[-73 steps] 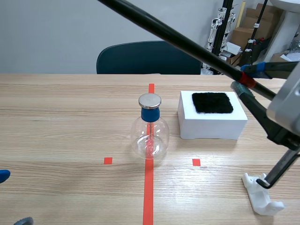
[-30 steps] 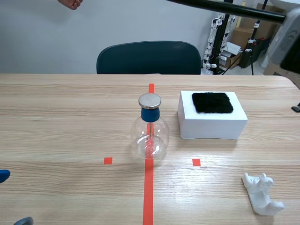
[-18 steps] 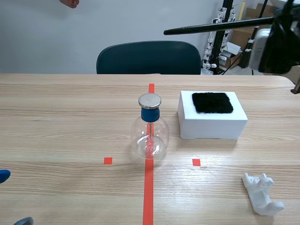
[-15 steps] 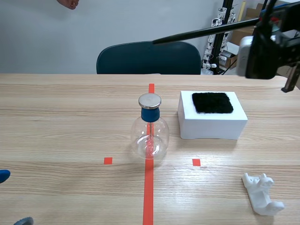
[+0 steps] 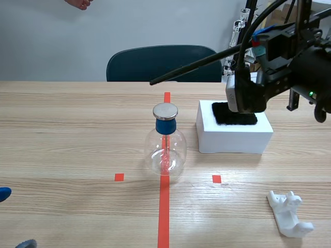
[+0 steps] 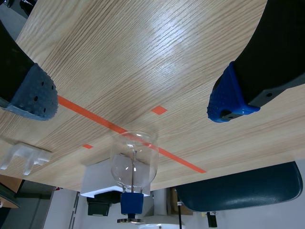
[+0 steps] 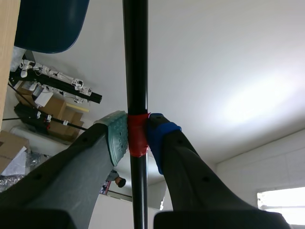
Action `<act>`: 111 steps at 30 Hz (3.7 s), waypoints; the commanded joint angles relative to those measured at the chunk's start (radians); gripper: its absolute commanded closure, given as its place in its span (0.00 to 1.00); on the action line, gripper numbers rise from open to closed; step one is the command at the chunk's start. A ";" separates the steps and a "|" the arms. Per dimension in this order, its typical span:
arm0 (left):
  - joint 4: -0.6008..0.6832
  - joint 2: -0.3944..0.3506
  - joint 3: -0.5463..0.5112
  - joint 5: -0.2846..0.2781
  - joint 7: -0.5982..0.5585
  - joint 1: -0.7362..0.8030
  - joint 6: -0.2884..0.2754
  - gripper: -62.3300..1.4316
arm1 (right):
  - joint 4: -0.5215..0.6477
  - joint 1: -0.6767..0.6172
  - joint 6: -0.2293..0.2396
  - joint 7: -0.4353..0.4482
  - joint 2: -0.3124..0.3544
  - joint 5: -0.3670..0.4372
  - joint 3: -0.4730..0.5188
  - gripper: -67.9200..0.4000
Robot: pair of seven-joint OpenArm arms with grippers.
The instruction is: Do the electroscope experiment. hold the rod still at the electroscope
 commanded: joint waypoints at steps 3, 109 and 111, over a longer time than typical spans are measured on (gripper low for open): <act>0.009 -0.006 -0.001 -0.010 -0.017 0.000 -0.002 0.00 | 0.007 0.015 0.016 -0.010 0.011 -0.032 0.015 0.96; 0.009 -0.006 -0.001 -0.010 -0.017 0.000 -0.002 0.00 | 0.005 0.009 0.047 0.025 0.053 -0.099 0.015 0.96; 0.009 -0.006 -0.001 -0.010 -0.017 0.000 -0.002 0.00 | 0.005 0.009 0.048 0.026 0.053 -0.099 0.015 0.96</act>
